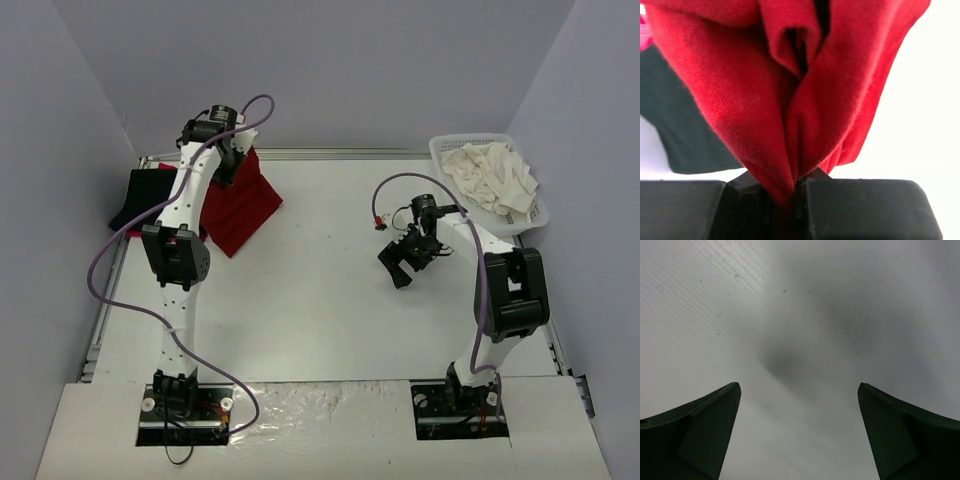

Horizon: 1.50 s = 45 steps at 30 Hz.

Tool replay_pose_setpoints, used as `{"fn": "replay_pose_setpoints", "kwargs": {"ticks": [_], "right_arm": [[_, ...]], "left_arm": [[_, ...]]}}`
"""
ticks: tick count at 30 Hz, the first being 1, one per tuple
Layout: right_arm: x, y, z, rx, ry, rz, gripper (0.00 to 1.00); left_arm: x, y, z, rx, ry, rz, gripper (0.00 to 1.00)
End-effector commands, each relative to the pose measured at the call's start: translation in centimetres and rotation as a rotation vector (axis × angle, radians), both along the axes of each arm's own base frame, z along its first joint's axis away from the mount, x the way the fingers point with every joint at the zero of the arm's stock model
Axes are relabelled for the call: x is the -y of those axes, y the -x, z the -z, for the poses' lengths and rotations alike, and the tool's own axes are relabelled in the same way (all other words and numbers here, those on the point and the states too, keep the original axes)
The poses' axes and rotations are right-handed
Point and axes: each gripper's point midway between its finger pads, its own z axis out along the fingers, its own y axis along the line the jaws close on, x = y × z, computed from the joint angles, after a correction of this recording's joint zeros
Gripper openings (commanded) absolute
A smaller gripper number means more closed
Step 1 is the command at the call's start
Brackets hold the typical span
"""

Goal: Fold and stack the t-shirts
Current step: Put the neatly folded tshirt into the corner of the board with the left arm

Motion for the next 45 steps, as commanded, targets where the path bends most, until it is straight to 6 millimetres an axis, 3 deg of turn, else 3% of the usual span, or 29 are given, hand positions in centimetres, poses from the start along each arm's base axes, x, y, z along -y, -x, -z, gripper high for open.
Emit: {"fn": "replay_pose_setpoints", "kwargs": {"ticks": [1,12,29,45], "right_arm": [[0.4,0.9,0.6,-0.040,0.024,0.011,1.00],[0.8,1.0,1.3,-0.053,0.050,0.020,1.00],[1.4,1.2,2.1,-0.071,0.085,0.029,1.00],[1.7,1.5,3.0,-0.097,0.110,0.032,1.00]], "left_arm": [[-1.2,0.4,-8.3,0.213,-0.001,-0.046,0.02],[-1.8,1.1,-11.3,0.283,0.010,-0.099,0.02],[-3.0,1.4,-13.4,0.335,0.039,-0.157,0.02],[-6.5,0.5,-12.5,0.327,0.083,-0.233,0.02]]}}
